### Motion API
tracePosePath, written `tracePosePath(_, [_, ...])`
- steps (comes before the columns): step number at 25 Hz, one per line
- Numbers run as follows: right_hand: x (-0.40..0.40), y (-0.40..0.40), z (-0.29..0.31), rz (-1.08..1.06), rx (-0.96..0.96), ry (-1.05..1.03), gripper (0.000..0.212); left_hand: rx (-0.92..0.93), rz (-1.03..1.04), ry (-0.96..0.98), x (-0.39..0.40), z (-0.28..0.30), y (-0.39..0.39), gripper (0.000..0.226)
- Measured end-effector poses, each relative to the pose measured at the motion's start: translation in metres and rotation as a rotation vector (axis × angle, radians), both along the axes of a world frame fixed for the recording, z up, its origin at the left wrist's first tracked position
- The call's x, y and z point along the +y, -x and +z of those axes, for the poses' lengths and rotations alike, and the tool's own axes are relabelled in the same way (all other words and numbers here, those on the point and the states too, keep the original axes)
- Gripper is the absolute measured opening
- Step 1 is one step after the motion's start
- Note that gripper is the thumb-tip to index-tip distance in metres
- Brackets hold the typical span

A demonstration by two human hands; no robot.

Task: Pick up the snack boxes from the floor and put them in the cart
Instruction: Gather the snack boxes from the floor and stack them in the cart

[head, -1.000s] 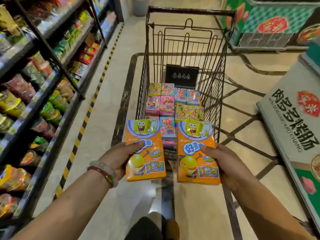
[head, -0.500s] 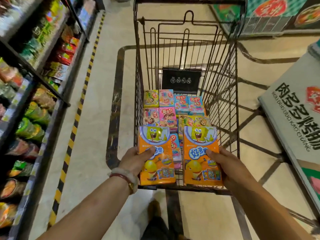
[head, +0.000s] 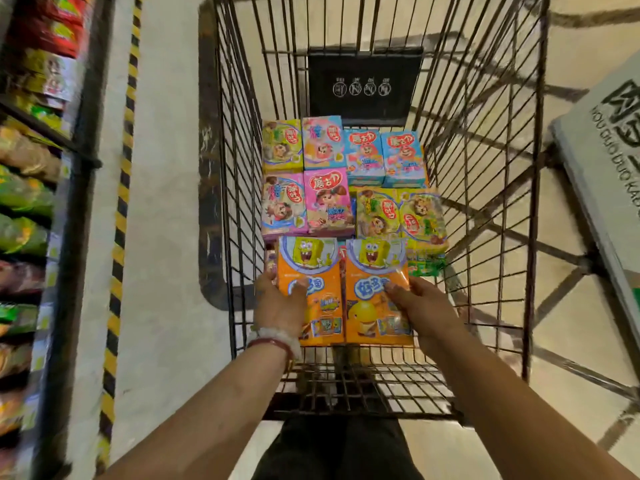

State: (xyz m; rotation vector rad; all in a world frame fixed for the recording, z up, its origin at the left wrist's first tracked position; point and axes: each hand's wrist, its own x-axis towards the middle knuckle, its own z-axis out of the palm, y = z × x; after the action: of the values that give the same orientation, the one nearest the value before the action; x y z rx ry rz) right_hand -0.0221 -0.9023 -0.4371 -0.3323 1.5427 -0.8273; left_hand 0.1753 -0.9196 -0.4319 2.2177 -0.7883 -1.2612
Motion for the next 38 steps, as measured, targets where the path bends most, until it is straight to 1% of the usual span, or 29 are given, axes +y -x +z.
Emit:
tracePosePath(2, [-0.006, -0.002, -0.021, 0.029, 0.006, -0.020, 0.037, -0.061, 0.001, -0.035, -0.002, -0.017, 0.001, 0.047])
tracePosePath(6, [-0.013, -0.011, -0.046, 0.085, 0.052, -0.049, 0.036, -0.127, -0.011, -0.001, -0.007, -0.037, -0.002, 0.037])
tracePosePath(8, [-0.015, -0.018, -0.053, 0.096, 0.069, -0.033, 0.040, -0.240, -0.069, 0.015, -0.010, -0.042, -0.002, 0.035])
tracePosePath(10, [-0.017, -0.023, -0.057, 0.173, 0.181, -0.007, 0.045, -0.327, -0.117, 0.081, -0.013, -0.042, -0.001, 0.035])
tracePosePath(12, [-0.019, -0.027, -0.061, 0.300, 0.382, 0.046, 0.049, -0.364, -0.155, 0.196, -0.012, -0.039, 0.001, 0.042])
tracePosePath(14, [-0.018, -0.035, -0.065, 0.442, 0.696, 0.201, 0.051, -0.446, -0.266, 0.251, -0.009, -0.038, 0.005, 0.051])
tracePosePath(16, [-0.016, -0.043, -0.070, 0.659, 1.058, 0.479, 0.049, -0.579, -0.518, 0.261, -0.005, -0.038, 0.008, 0.057])
tracePosePath(17, [-0.017, -0.046, -0.074, 0.761, 1.175, 0.606, 0.051, -0.614, -0.648, 0.209, -0.004, -0.037, 0.008, 0.058])
tracePosePath(18, [-0.018, -0.050, -0.077, 0.846, 1.230, 0.693, 0.052, -0.617, -0.738, 0.140, -0.004, -0.037, 0.007, 0.059])
tracePosePath(20, [-0.025, -0.060, -0.081, 0.965, 1.276, 0.748, 0.051, -0.611, -0.794, 0.053, -0.007, -0.038, 0.002, 0.060])
tracePosePath(21, [-0.030, -0.065, -0.081, 0.997, 1.295, 0.749, 0.051, -0.620, -0.790, 0.044, -0.009, -0.038, -0.001, 0.060])
tracePosePath(24, [-0.042, -0.072, -0.086, 1.034, 1.350, 0.714, 0.051, -0.634, -0.796, 0.042, -0.018, -0.037, -0.005, 0.059])
tracePosePath(28, [-0.041, -0.073, -0.086, 1.057, 1.359, 0.715, 0.051, -0.643, -0.809, 0.003, -0.020, -0.039, -0.005, 0.060])
tracePosePath(31, [-0.043, -0.072, -0.076, 1.143, 1.329, 0.641, 0.053, -0.620, -0.807, 0.022, -0.023, -0.036, -0.005, 0.061])
tracePosePath(34, [-0.051, -0.069, -0.054, 1.192, 1.224, 0.600, 0.051, -0.585, -0.815, 0.076, -0.027, -0.025, -0.009, 0.058])
tracePosePath(36, [-0.054, -0.063, -0.027, 1.195, 1.171, 0.635, 0.054, -0.549, -0.832, 0.156, -0.029, -0.006, -0.012, 0.057])
tracePosePath(38, [-0.060, -0.056, 0.011, 1.214, 1.173, 0.690, 0.055, -0.513, -0.861, 0.256, -0.036, 0.027, -0.013, 0.058])
